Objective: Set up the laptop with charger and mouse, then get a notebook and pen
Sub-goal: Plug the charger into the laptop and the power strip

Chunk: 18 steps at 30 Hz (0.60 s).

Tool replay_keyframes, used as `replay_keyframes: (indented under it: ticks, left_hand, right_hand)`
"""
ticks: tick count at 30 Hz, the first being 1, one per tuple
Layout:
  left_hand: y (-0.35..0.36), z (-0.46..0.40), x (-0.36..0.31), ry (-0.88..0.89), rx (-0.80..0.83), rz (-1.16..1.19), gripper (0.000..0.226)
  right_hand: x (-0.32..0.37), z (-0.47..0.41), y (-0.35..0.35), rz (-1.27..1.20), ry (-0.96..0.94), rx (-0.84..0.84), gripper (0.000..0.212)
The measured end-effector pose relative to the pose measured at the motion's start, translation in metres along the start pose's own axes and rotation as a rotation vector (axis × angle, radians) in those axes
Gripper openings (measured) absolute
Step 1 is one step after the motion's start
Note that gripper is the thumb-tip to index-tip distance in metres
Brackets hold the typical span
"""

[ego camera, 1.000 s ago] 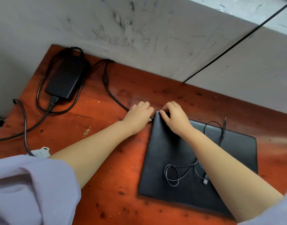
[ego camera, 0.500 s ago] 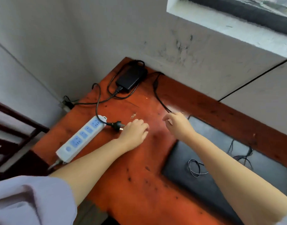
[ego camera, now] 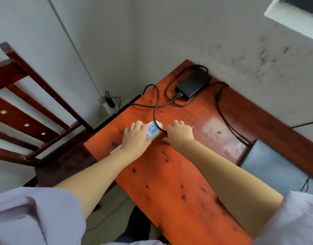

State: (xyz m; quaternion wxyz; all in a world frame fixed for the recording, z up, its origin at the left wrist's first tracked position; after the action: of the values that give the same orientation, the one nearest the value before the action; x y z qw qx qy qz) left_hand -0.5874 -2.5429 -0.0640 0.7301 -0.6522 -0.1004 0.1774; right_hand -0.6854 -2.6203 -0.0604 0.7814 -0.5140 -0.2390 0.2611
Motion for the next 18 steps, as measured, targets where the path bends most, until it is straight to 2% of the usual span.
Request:
replay_keyframes:
  ticks: [3,5,9,12,18]
  left_hand:
    - [0.013,-0.002,0.007,-0.011,0.037,-0.009,0.064]
    - [0.022,-0.002,0.008,-0.027,0.059,0.004,0.069]
    - [0.027,-0.004,0.011,-0.023,0.028,0.056,0.068]
    - [0.03,-0.004,0.012,-0.012,0.031,0.082,0.071]
    - [0.028,-0.004,0.013,-0.033,0.011,0.116,0.071]
  right_hand:
    - [-0.011,-0.009,0.007,0.001,0.098,0.081,0.031]
    - [-0.02,-0.011,-0.002,-0.093,0.132,0.082,0.026]
    - [-0.026,-0.018,-0.042,-0.514,0.088,-0.041,0.017]
    - [-0.011,-0.019,-0.057,-0.81,0.008,-0.024,0.014]
    - [0.009,-0.029,-0.043,-0.693,-0.102,0.083,0.019]
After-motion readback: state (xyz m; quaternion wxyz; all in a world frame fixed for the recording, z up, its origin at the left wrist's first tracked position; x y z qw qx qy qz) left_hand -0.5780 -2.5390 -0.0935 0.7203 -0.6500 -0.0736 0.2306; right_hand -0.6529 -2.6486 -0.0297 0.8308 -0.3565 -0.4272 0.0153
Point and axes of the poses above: each hand's wrist, its own z-axis away from the middle knuckle, its own y-axis out of the palm, x = y × z, the point moved 10 cm from there along -z, towards the middle knuckle, and after that the axes turned 10 degrees about -z, right-handed, at the moved point
